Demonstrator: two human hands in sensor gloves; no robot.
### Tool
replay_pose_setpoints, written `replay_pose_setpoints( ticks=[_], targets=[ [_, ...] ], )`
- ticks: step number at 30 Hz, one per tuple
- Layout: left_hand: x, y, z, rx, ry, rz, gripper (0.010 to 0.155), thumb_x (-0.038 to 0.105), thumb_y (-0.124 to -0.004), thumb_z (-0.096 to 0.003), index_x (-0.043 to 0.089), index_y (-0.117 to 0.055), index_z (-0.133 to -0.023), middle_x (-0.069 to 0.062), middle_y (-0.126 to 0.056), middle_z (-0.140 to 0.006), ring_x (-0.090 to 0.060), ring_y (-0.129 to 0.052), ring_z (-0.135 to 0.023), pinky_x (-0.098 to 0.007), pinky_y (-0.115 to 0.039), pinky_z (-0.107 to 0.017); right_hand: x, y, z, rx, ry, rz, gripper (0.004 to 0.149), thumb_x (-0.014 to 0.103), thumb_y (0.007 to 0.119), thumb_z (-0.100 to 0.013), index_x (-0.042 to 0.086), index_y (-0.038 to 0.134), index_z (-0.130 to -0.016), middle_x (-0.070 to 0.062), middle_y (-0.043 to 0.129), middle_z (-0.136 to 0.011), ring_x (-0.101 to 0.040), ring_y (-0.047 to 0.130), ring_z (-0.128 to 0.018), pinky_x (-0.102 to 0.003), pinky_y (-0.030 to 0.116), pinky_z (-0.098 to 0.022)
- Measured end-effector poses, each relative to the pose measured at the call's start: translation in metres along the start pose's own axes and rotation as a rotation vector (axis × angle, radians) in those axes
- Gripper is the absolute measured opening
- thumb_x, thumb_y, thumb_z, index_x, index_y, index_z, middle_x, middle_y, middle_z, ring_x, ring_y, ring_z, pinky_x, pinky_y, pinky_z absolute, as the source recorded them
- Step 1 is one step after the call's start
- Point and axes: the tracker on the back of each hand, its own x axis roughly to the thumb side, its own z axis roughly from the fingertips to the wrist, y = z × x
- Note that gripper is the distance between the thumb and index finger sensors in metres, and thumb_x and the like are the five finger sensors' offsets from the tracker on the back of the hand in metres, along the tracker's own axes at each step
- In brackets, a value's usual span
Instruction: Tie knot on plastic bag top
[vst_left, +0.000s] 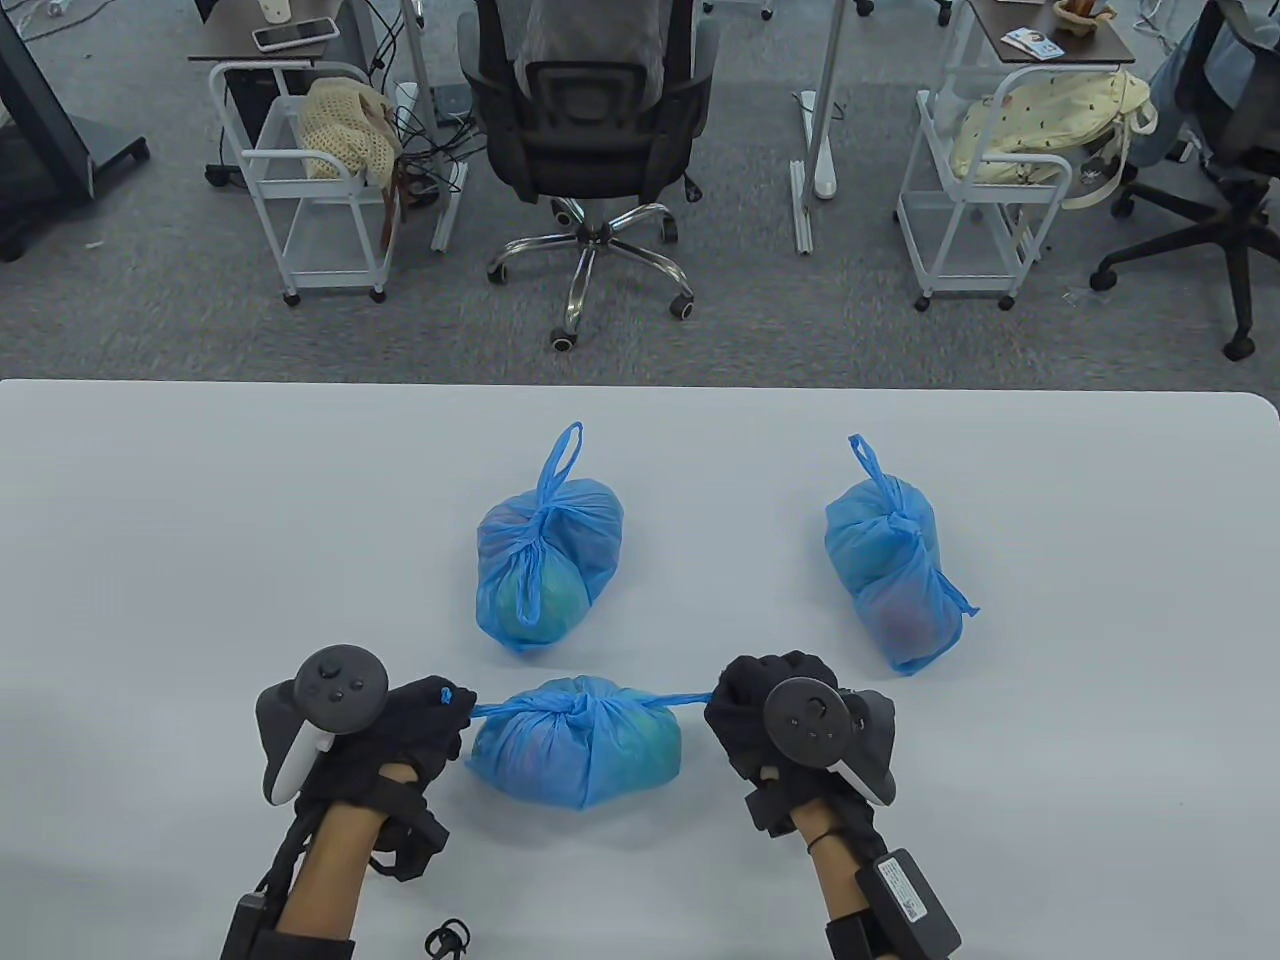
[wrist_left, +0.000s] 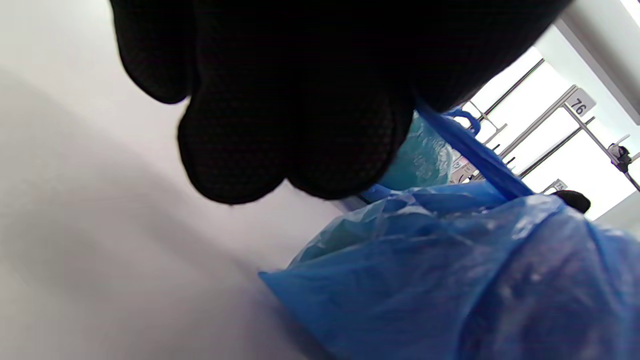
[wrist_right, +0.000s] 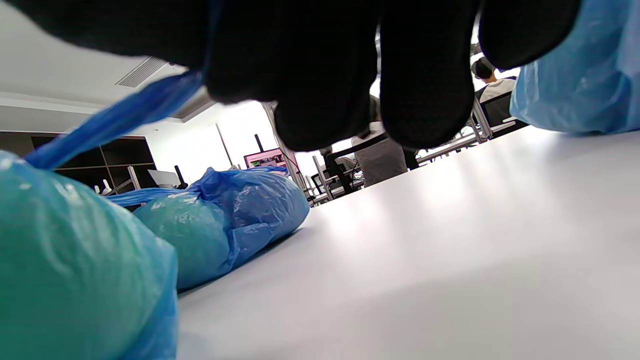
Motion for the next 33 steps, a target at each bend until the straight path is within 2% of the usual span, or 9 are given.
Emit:
replay_pose_setpoints(
  ticks=[3,8,13,16,20,21,24,28,33],
  targets=[
    [0.008,0.004,0.005,0.072,-0.061,0.054,0.041,0.051,-0.075,-0.0513,0.024,-0.098,-0.073,0.006,-0.111,-0.05,-0.021,-0.11,-0.05,-0.054,-0.075,-0.061,-0.002,-0.002,0.001,-0.028,0.012,-0.027,0.032,0.04,0.077,-0.044,0.015,0.094,-0.056,-0.009,0.1,-0.056,-0.039,0.098,-0.059,-0.068,0.067,-0.051],
    [0.02,0.001,0.011,0.192,-0.254,0.192,0.04,0.049,-0.076,-0.0513,0.029,-0.088,-0.084,0.007,-0.105,-0.065,-0.026,-0.098,-0.077,-0.062,-0.058,-0.072,0.0,-0.006,0.003,-0.099,0.014,-0.101,0.033,0.041,0.077,-0.045,0.015,0.093,-0.058,-0.01,0.099,-0.058,-0.039,0.098,-0.059,-0.068,0.068,-0.05],
    [0.047,-0.007,0.024,0.244,-0.425,0.146,0.038,0.041,-0.08,-0.0504,0.029,-0.087,-0.086,0.006,-0.103,-0.07,-0.026,-0.095,-0.082,-0.064,-0.057,-0.073,0.01,-0.012,0.004,-0.16,-0.043,-0.261,0.033,0.04,0.077,-0.046,0.015,0.093,-0.06,-0.011,0.099,-0.06,-0.039,0.098,-0.058,-0.067,0.069,-0.049],
    [0.068,-0.02,0.032,0.205,-0.483,-0.006,0.042,0.04,-0.08,-0.0502,0.029,-0.085,-0.09,0.007,-0.103,-0.07,-0.027,-0.085,-0.09,-0.068,-0.041,-0.075,0.022,-0.015,0.006,-0.186,-0.103,-0.353,0.034,0.04,0.076,-0.046,0.015,0.092,-0.061,-0.011,0.099,-0.06,-0.038,0.1,-0.055,-0.065,0.073,-0.045],
    [0.086,-0.043,0.038,0.092,-0.532,-0.219,0.05,0.042,-0.083,-0.0489,0.029,-0.079,-0.097,0.008,-0.102,-0.07,-0.027,-0.08,-0.094,-0.069,-0.034,-0.075,0.042,-0.019,0.01,-0.195,-0.199,-0.444,0.034,0.04,0.076,-0.046,0.015,0.092,-0.062,-0.011,0.098,-0.06,-0.038,0.1,-0.055,-0.064,0.073,-0.045],
    [0.089,-0.049,0.039,0.077,-0.527,-0.269,0.052,0.042,-0.084,-0.0484,0.028,-0.078,-0.098,0.008,-0.101,-0.069,-0.028,-0.08,-0.093,-0.069,-0.035,-0.076,0.047,-0.02,0.011,-0.196,-0.223,-0.461,0.034,0.04,0.076,-0.046,0.015,0.092,-0.062,-0.011,0.098,-0.06,-0.038,0.1,-0.055,-0.065,0.073,-0.045],
    [0.096,-0.059,0.039,0.012,-0.514,-0.355,0.056,0.043,-0.084,-0.0481,0.025,-0.075,-0.101,0.006,-0.1,-0.065,-0.027,-0.091,-0.081,-0.064,-0.059,-0.072,0.06,-0.022,0.015,-0.193,-0.285,-0.5,0.034,0.04,0.076,-0.046,0.015,0.092,-0.062,-0.011,0.098,-0.061,-0.037,0.1,-0.056,-0.065,0.073,-0.046],
    [0.103,-0.061,0.042,-0.015,-0.498,-0.437,0.056,0.044,-0.085,-0.0472,0.026,-0.078,-0.1,0.006,-0.099,-0.062,-0.027,-0.091,-0.078,-0.059,-0.066,-0.069,0.069,-0.023,0.018,-0.204,-0.315,-0.567,0.034,0.04,0.077,-0.046,0.014,0.092,-0.062,-0.011,0.099,-0.06,-0.037,0.1,-0.055,-0.065,0.073,-0.046],
    [0.104,-0.063,0.044,-0.039,-0.483,-0.48,0.054,0.046,-0.087,-0.0458,0.028,-0.083,-0.097,0.008,-0.096,-0.058,-0.026,-0.09,-0.076,-0.058,-0.067,-0.068,0.072,-0.027,0.02,-0.23,-0.321,-0.602,0.034,0.039,0.077,-0.046,0.014,0.093,-0.061,-0.011,0.099,-0.059,-0.036,0.1,-0.055,-0.065,0.073,-0.046]
  ],
)
